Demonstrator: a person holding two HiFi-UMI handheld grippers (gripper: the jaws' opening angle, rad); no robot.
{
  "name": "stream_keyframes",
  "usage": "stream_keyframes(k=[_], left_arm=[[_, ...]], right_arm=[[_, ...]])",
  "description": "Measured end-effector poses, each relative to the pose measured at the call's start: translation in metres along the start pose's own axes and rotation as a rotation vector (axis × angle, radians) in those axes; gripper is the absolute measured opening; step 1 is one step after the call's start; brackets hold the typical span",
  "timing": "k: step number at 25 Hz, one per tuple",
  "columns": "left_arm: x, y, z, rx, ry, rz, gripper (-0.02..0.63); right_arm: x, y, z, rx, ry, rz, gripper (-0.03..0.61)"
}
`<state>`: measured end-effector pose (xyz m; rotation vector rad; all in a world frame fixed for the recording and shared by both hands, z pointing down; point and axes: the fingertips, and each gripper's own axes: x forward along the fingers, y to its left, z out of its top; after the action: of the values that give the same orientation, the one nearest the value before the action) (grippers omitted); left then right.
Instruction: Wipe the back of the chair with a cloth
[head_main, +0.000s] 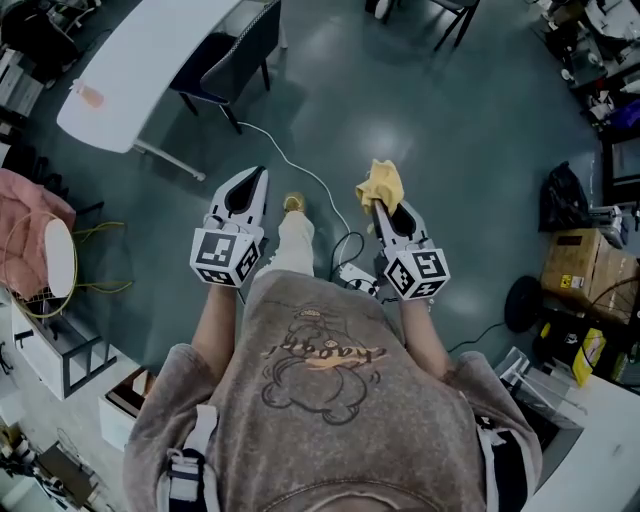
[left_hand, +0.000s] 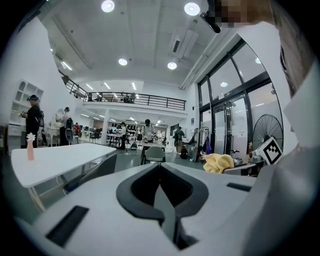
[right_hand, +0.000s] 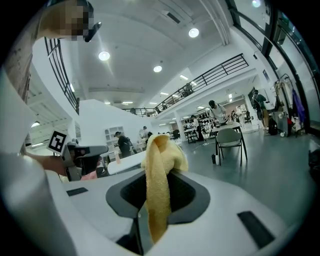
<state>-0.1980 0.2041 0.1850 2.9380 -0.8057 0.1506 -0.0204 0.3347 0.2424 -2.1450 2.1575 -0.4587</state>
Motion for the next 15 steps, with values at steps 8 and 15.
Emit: stream_keyframes(k=[8, 15], left_arm=[[0.111, 0.078, 0.03, -0.021, -0.008, -0.022, 0.011], [0.186, 0.151, 0.058, -0.038, -0.023, -0.031, 0.011]], right_arm=[[0.121, -0.035, 0.047, -0.007, 0.006, -0.005, 0.1], [0.223, -0.053, 0.093, -0.024, 0.015, -0.004, 0.1]])
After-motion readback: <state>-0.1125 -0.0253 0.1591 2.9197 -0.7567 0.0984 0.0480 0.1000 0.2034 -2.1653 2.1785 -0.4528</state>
